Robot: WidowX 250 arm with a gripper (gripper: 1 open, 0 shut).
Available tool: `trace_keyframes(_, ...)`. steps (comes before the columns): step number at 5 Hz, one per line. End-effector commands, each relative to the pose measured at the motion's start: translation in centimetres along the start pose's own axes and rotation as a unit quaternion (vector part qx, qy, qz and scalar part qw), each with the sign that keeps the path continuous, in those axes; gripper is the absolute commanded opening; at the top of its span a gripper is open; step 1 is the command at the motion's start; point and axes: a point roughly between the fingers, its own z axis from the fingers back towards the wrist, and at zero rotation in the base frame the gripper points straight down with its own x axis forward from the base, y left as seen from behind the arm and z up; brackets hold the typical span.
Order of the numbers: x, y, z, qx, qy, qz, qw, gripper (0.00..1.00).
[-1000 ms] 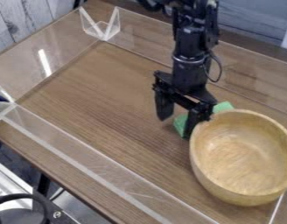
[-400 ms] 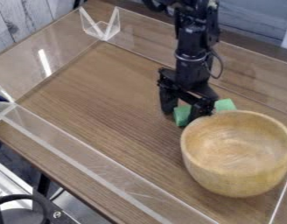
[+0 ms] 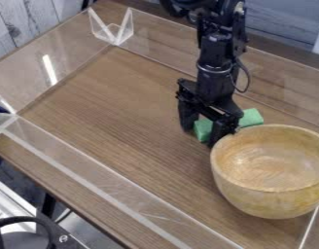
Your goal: Put the green block in the brown bowl
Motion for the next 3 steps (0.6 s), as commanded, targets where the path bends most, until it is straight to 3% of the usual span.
trace_keyframes(1, 0.47, -0.43, 0.38, 0.000, -0.010, -0.008, 0.9999, 1.00)
trace_keyframes(3, 0.53, -0.59, 0.45, -0.001, -0.013, -0.012, 0.9998, 1.00)
